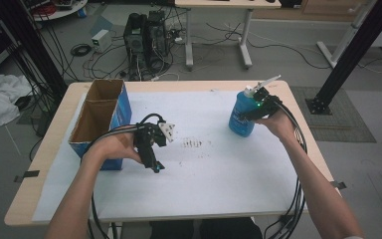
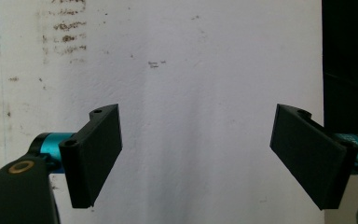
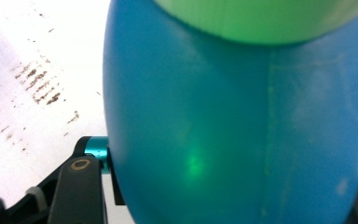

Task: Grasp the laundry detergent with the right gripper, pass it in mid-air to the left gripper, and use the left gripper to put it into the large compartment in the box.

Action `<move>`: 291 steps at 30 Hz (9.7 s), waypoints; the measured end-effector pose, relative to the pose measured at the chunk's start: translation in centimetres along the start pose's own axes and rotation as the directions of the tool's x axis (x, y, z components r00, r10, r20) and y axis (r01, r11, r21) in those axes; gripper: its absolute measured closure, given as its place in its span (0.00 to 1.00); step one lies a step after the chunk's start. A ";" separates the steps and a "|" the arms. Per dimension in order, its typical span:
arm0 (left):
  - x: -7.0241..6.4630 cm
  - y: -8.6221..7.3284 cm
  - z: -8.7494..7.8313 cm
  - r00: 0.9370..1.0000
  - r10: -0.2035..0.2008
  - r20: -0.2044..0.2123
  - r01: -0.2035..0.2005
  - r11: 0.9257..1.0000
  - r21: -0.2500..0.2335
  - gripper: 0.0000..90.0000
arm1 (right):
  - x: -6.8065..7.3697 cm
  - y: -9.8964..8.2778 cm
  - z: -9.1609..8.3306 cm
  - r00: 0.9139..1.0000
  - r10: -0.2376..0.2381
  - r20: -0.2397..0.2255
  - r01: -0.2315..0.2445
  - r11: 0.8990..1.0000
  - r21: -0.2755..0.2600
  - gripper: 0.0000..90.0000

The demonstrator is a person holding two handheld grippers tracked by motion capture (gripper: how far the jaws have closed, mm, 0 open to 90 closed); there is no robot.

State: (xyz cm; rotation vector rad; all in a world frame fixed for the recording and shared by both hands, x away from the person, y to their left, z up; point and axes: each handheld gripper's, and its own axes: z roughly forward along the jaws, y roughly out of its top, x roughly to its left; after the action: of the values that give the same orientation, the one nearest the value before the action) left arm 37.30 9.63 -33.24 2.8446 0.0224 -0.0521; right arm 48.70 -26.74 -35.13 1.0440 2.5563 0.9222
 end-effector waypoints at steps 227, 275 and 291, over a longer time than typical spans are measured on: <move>0.0 10.7 -6.3 0.995 -0.089 -0.037 0.084 0.989 -0.122 0.42 | 15.9 3.7 -2.3 0.733 -0.508 -0.453 0.496 0.854 -0.156 0.34; 0.0 6.9 -15.3 0.956 -0.253 -0.148 0.233 0.963 -0.135 0.42 | 10.4 -0.9 -6.2 0.887 -0.384 -0.257 0.405 0.914 0.033 0.25; 0.0 2.0 -22.4 0.870 -0.438 -0.226 0.397 0.895 -0.205 0.42 | 8.1 -3.4 -7.1 0.929 -0.349 -0.123 0.364 0.922 0.133 0.13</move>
State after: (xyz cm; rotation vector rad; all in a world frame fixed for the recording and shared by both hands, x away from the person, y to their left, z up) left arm 38.09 14.27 -11.21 2.6179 0.6740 0.2336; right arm 37.97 -26.27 -31.61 0.5429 2.8043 0.7013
